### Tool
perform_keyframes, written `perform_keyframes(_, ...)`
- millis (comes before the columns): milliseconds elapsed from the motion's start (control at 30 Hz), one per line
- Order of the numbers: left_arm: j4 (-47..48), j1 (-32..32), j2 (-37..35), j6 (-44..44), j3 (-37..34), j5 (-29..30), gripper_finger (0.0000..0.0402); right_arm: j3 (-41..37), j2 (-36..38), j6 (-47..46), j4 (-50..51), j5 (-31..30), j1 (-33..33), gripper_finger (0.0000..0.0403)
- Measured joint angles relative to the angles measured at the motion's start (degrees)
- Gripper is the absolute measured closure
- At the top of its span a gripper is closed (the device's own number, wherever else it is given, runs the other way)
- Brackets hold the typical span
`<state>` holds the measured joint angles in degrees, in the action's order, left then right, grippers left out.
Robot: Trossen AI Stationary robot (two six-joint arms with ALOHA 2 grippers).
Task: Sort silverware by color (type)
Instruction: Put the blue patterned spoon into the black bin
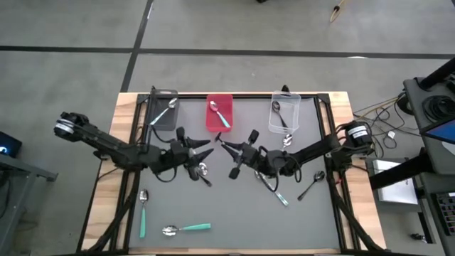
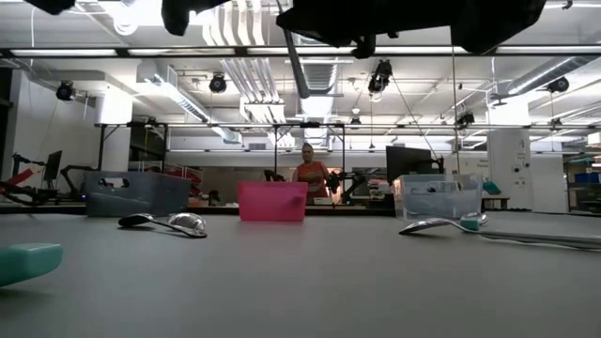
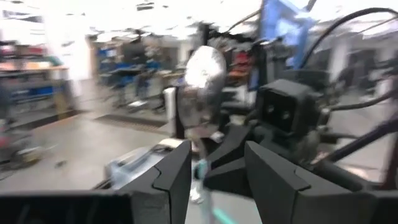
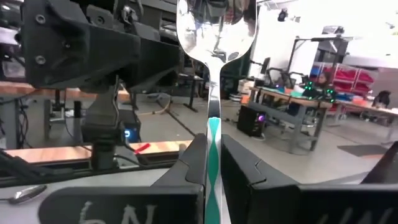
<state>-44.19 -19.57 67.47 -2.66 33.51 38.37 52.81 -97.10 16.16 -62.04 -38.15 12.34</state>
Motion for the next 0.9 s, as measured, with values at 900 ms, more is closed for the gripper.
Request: perform_keyframes(900, -5.85, 3.29, 6.42, 0.10, 4.80, 4.73, 0.0324, 6.06, -2.57, 5.45, 4.76, -2.50, 0.00, 0.0389)
